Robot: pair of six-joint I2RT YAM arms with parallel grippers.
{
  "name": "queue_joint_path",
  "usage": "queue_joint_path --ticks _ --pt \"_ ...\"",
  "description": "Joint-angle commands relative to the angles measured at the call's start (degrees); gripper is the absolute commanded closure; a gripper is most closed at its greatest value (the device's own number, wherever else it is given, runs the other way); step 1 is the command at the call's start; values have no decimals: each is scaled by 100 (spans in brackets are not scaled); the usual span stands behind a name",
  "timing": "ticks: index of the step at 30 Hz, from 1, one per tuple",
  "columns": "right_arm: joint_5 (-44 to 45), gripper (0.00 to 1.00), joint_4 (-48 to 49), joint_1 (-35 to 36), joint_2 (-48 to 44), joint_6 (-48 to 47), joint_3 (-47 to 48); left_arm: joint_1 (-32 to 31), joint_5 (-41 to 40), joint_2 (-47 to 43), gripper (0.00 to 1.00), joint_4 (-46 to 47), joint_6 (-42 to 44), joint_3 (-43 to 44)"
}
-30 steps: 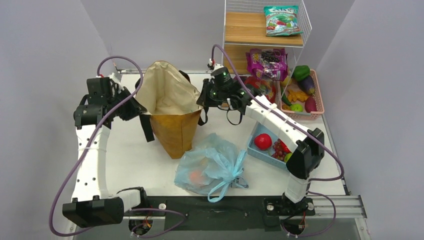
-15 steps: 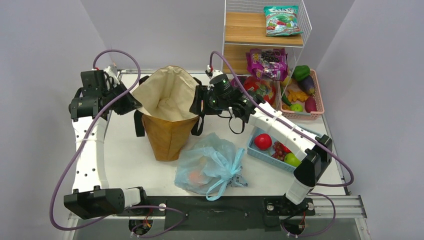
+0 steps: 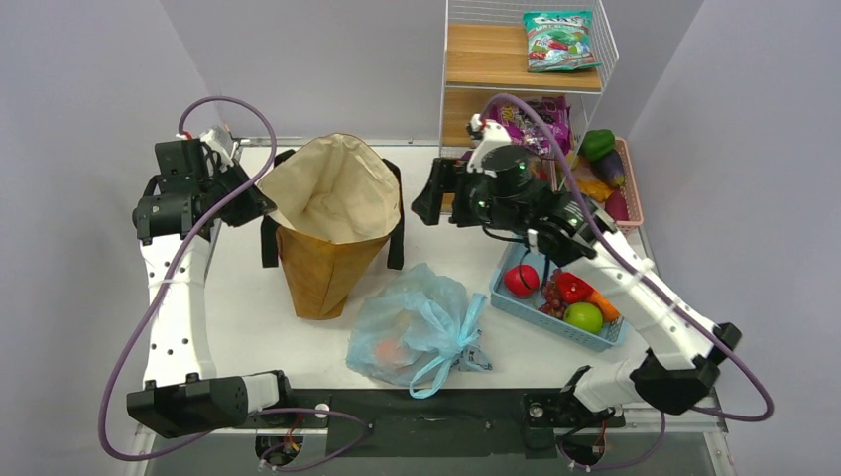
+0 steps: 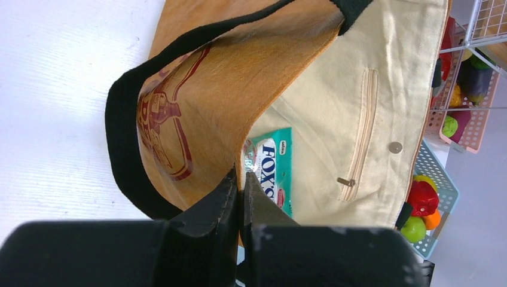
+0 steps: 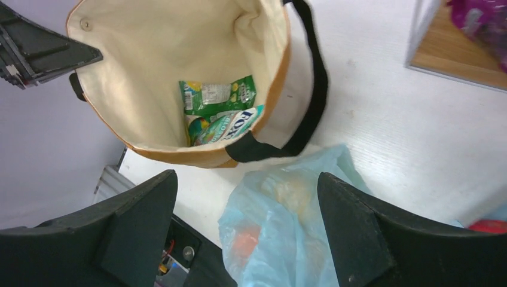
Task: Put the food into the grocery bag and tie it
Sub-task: Adjust the grocery bag at the center of the board, then pick up the grocery bag from the center of the board.
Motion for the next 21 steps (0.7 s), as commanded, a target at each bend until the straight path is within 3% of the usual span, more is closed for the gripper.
queue_joint_path --ticks 1,8,12,21 --pt "958 17 -584 -36 -898 316 -506 74 -38 -210 100 353 10 -101" --pt "1370 17 -655 -10 -2514 1618 -2218 72 134 -275 100 707 -150 -434" --pt "1728 14 -687 2 -3488 3118 -3114 78 205 -240 100 802 -193 -416" --pt "1205 9 -981 437 -4054 4260 -3757 86 381 -271 100 875 -255 -395"
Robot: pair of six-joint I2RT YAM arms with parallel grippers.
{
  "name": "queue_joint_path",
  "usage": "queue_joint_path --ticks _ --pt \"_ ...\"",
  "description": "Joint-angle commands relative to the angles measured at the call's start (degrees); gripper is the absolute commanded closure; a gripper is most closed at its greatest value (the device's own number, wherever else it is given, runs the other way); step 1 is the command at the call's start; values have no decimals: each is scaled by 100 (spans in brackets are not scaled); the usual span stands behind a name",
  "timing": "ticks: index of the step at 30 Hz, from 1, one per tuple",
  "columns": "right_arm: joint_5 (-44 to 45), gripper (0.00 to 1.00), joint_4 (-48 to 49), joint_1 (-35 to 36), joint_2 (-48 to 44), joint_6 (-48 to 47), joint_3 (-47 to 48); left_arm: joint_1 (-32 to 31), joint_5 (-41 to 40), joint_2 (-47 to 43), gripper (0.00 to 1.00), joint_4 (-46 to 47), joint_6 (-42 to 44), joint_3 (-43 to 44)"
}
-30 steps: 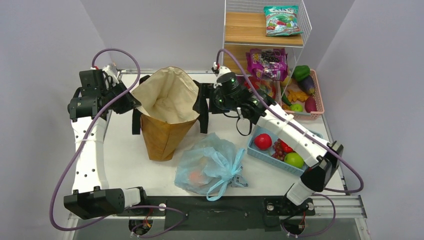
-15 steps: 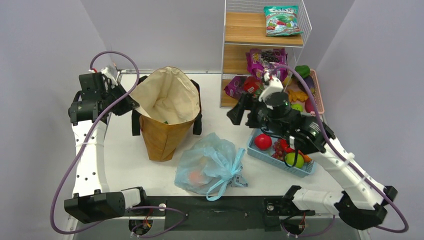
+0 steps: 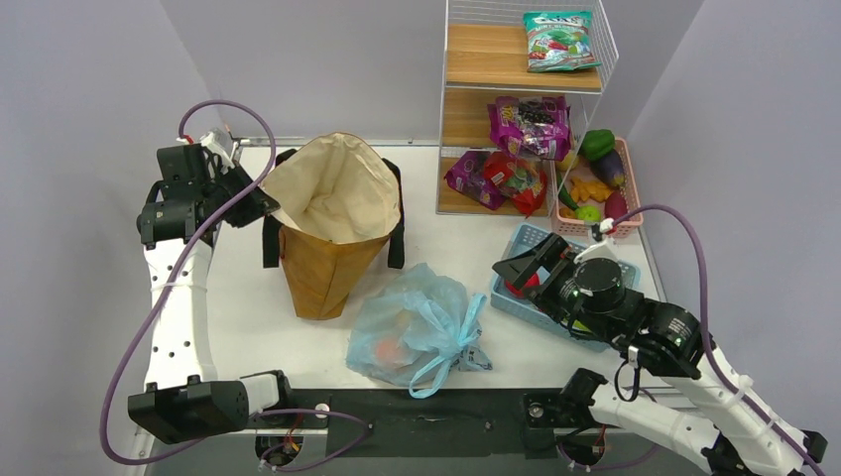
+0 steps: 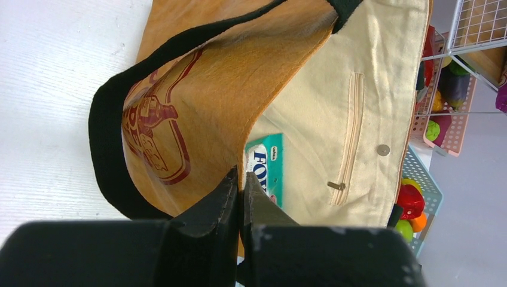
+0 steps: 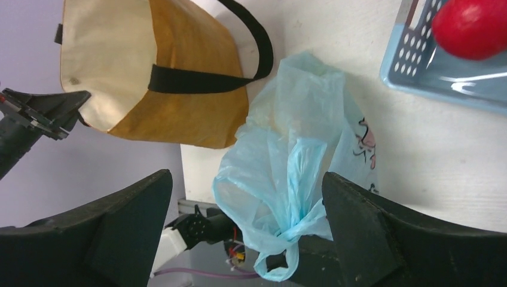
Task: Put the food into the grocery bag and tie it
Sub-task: Pick up the grocery bag from the center of the board.
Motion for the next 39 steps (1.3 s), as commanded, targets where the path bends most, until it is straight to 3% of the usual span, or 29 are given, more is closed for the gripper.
queue_joint_path --ticks 1,16,19,33,39 --pt "-309 8 -7 283 39 853 -395 36 198 -127 100 396 -53 2" --pt "67 6 -81 2162 -49 2520 -1234 31 236 -250 100 381 -3 -111" --pt "-29 6 350 2398 -58 2730 -1615 31 274 -209 100 407 -8 -99" --pt "94 5 953 2407 224 2967 -1870 29 334 -201 100 379 3 -82" --pt "-331 5 1206 2141 566 2907 -1990 35 334 -212 100 338 16 -28"
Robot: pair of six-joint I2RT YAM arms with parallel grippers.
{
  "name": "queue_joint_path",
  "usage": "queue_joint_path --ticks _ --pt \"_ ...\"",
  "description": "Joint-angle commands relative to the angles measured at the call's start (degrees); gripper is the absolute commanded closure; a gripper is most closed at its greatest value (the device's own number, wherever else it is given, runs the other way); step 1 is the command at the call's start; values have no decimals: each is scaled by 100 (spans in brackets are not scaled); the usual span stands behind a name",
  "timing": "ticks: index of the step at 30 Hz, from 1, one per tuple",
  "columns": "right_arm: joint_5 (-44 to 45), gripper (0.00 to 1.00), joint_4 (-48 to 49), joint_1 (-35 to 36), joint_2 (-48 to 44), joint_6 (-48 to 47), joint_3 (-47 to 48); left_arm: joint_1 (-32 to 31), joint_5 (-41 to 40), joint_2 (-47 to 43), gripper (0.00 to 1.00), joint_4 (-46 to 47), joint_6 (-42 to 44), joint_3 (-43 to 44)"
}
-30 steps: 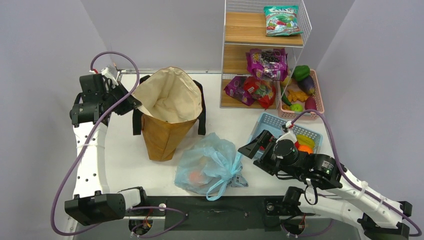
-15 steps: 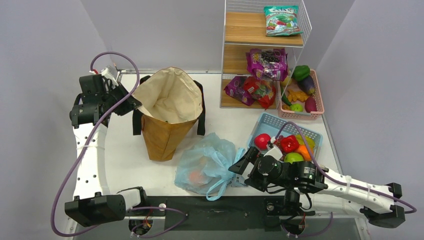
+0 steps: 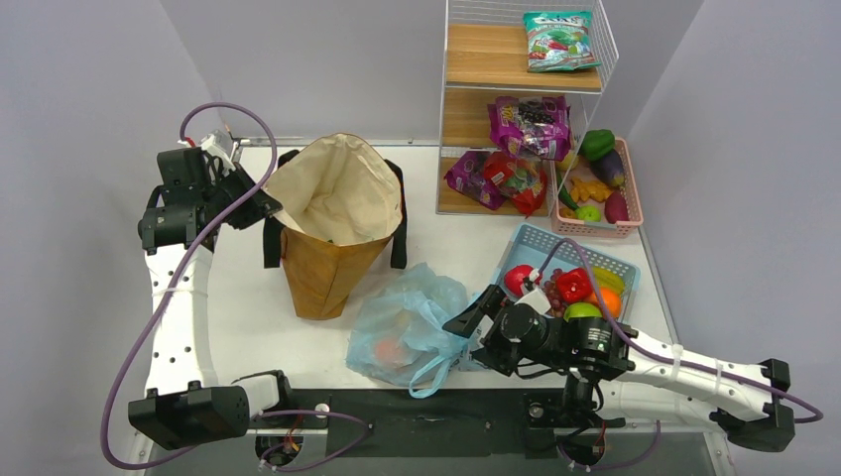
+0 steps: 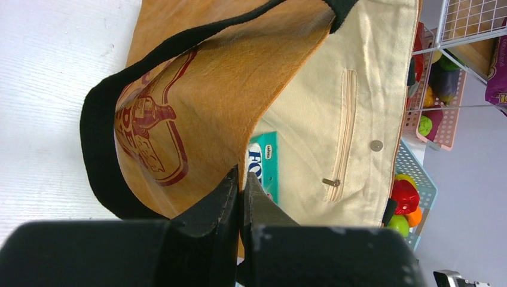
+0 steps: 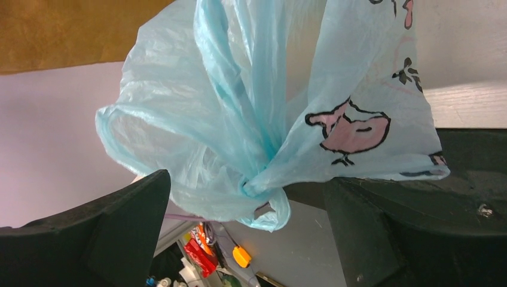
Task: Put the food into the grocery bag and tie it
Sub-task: Pick up the grocery bag from the center of the board.
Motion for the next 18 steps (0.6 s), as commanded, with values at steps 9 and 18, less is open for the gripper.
queue_joint_path --ticks 9,18 --pt "-643 24 866 -625 351 -210 -459 34 140 -80 100 180 55 104" --pt "-775 92 1158 -829 664 -924 -143 36 104 -92 100 179 34 71"
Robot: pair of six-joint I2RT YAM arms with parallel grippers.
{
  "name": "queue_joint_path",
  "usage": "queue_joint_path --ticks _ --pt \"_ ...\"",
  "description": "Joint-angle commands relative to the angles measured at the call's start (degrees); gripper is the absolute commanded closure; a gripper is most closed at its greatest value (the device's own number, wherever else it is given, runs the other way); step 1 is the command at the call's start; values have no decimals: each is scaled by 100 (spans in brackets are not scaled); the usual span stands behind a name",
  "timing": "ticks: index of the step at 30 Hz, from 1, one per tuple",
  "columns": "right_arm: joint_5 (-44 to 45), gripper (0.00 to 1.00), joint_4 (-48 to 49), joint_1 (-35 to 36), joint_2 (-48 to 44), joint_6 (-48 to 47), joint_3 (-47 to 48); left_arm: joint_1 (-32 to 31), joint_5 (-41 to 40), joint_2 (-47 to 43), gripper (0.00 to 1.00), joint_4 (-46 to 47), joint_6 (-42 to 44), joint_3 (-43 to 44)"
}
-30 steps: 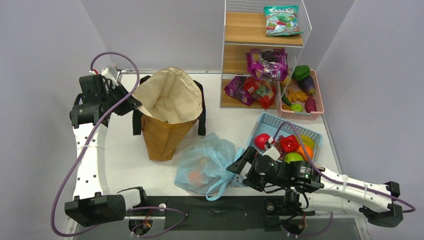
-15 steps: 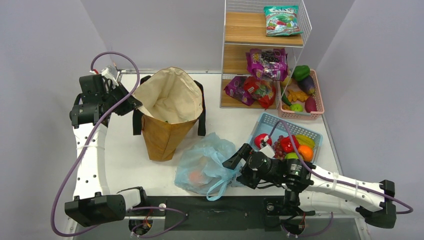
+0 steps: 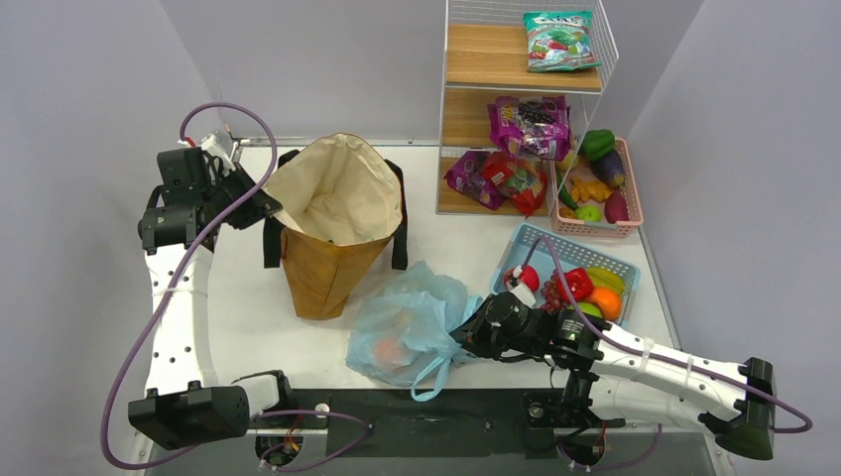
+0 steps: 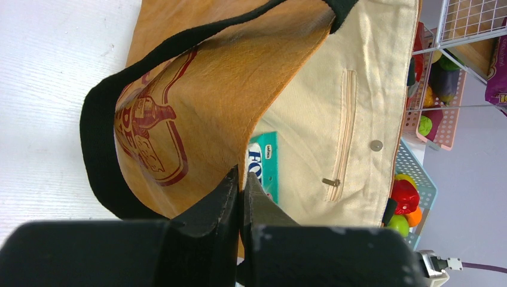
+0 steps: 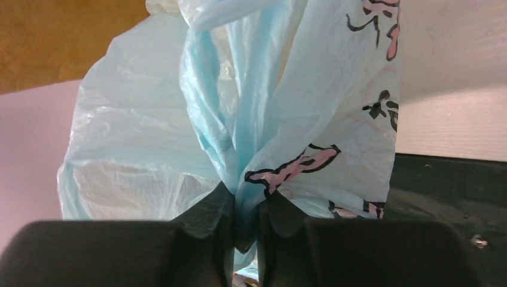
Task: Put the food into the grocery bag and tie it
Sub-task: Pick up the grocery bag from the center of the board.
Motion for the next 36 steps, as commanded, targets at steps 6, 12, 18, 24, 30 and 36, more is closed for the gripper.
queue_joint_path --ticks 6,12,18,24,30,36 --pt "-44 100 773 -182 186 -1146 668 53 22 -149 100 103 37 133" --pt "402 100 654 -183 150 -2332 1629 85 -15 -188 100 28 -35 202" --pt "967 100 203 -201 262 -3780 2887 84 -39 -354 100 82 -132 53" --pt "1088 100 178 -248 623 -4753 4059 86 38 -451 100 92 -146 -76" --pt "1764 100 218 -327 1137 -5605 5252 81 94 -504 100 91 -163 -112" --pt "2011 100 473 -382 1729 -6349 6472 86 166 -555 100 107 -190 -209"
